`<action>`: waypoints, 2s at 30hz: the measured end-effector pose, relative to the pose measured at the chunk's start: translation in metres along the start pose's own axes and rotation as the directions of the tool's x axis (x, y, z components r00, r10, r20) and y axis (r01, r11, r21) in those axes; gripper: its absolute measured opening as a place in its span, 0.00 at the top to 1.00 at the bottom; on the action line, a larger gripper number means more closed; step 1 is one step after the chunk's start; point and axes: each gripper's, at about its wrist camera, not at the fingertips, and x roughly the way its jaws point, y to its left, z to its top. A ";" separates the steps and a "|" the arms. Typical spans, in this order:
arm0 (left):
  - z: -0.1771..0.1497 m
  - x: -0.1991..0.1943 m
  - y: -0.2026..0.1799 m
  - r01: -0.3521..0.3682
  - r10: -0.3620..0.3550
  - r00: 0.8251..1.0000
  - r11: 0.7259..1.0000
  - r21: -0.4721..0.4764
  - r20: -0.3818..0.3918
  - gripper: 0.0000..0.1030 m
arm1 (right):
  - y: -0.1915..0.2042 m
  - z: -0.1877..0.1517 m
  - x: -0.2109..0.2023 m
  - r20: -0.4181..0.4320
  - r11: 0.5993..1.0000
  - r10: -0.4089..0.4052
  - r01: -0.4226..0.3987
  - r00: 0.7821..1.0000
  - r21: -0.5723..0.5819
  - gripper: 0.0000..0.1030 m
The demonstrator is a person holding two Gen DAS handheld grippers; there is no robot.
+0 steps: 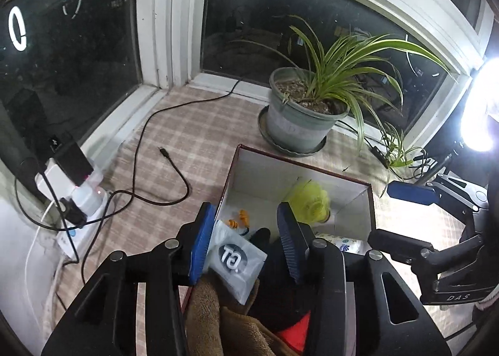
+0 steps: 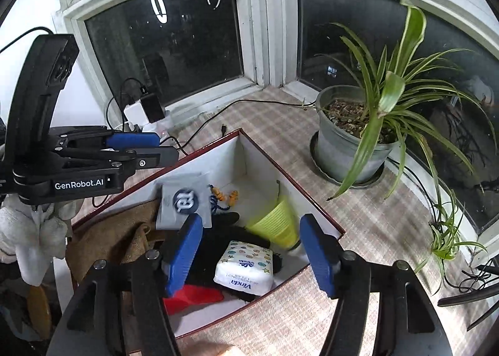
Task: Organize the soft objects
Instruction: 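Carry the packet and shuttlecock over the box and open both grippers, then move both grippers back from the box toward the orange paper package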
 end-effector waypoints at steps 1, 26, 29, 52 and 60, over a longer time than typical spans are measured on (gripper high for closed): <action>-0.001 -0.001 0.000 -0.001 0.001 1.000 1.000 -0.004 0.002 0.61 | -0.001 0.000 -0.002 0.002 1.000 0.001 -0.001 1.000 0.005 0.40; -0.072 -0.132 -0.060 -0.113 0.089 0.982 0.984 0.138 0.168 0.53 | 0.013 -0.069 -0.102 0.077 0.999 0.018 -0.021 0.997 0.043 0.33; -0.085 -0.144 -0.068 -0.111 0.083 0.980 0.982 0.152 0.179 0.41 | 0.015 -0.082 -0.112 0.087 0.999 0.009 -0.013 0.996 0.047 0.33; -0.232 -0.113 -0.133 0.079 -0.080 0.997 0.994 -0.070 -0.018 0.39 | -0.034 -0.148 -0.077 -0.116 0.986 0.149 -0.139 0.982 0.089 0.29; -0.259 -0.066 -0.170 0.108 -0.120 0.991 0.981 -0.161 -0.066 0.39 | -0.037 -0.150 -0.025 -0.225 0.972 0.235 -0.223 0.946 0.075 0.29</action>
